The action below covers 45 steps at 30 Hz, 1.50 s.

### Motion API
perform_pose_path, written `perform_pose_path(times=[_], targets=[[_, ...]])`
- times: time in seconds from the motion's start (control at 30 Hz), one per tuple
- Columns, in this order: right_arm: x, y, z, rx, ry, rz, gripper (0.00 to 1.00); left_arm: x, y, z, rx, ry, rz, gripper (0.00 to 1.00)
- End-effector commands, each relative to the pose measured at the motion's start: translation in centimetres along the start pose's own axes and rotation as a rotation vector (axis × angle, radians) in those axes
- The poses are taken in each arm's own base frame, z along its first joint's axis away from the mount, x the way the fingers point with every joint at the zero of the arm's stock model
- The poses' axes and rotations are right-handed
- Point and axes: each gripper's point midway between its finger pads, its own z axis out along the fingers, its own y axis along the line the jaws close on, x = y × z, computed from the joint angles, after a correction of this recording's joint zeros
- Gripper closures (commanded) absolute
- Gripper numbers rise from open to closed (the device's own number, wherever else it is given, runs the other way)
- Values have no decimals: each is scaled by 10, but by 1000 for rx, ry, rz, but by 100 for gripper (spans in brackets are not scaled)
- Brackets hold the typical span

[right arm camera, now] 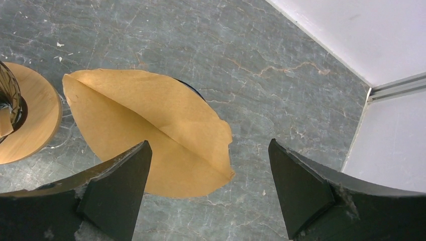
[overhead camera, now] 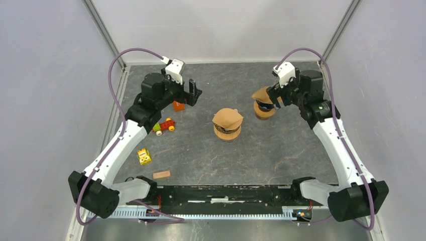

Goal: Place the coffee filter in the dripper
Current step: Adjust the coffee filter in the coffee dripper.

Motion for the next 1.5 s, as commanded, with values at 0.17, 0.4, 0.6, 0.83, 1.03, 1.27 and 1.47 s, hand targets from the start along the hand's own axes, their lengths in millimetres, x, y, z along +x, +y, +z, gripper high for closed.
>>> perform_pose_path(times=[0.17, 0.4, 0.6, 0.83, 1.03, 1.27, 1.47], targets=[[8, -5, 20, -26, 86, -2, 6, -10, 3, -5, -13, -66, 25, 0], [24, 0, 38, -60, 188, 72, 6, -7, 1, 0, -1, -66, 13, 0], [34, 1, 52, -76, 252, 101, 6, -9, 0, 3, 8, -71, 7, 0], [55, 9, 66, -113, 315, 113, 6, -9, 1, 5, 8, -69, 6, 0], [65, 12, 70, -116, 340, 113, 7, -7, 2, 8, 2, -63, 10, 0], [73, 14, 74, -119, 356, 116, 7, -3, 3, 9, 3, -55, 11, 0], [69, 11, 75, -114, 353, 113, 7, -4, 2, 9, 4, -58, 11, 0]])
